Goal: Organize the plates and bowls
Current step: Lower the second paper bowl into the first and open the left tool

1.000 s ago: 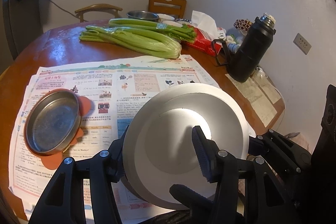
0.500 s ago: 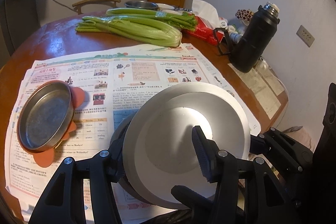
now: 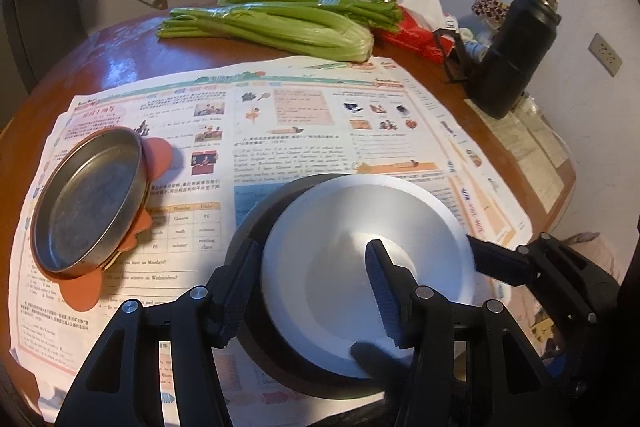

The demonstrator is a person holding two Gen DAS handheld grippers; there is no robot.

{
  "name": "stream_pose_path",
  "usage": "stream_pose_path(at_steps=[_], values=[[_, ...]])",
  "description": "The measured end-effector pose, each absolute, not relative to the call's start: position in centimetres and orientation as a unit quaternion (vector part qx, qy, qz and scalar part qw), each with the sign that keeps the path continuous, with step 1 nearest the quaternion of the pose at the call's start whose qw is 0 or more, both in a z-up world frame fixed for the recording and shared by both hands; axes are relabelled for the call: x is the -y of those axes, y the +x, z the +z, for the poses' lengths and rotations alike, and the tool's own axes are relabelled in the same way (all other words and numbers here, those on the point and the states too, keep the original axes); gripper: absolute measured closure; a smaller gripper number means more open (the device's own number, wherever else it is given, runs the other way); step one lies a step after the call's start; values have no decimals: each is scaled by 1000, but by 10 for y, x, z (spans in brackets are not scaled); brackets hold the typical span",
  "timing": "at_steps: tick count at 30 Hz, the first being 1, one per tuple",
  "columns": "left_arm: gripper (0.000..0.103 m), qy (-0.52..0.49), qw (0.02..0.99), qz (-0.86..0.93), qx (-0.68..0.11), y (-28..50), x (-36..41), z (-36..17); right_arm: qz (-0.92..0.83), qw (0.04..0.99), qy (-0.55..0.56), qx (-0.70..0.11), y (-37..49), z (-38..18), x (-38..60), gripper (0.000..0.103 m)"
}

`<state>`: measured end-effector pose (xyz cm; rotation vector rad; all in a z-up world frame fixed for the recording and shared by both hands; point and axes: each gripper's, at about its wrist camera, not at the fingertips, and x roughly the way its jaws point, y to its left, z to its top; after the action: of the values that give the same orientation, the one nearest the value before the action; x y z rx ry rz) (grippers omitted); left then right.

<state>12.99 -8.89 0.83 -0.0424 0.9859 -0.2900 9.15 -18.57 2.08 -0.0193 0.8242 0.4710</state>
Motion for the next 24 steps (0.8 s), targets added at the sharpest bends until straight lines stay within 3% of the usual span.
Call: stream_pose_path(at_steps=[10, 24], values=[[45, -29, 866, -143, -477, 132, 83, 4, 199, 898, -46, -389, 95, 14, 181, 26], [45, -62, 873, -166, -454, 124, 69, 27, 217, 905, -12, -366, 85, 29, 193, 26]])
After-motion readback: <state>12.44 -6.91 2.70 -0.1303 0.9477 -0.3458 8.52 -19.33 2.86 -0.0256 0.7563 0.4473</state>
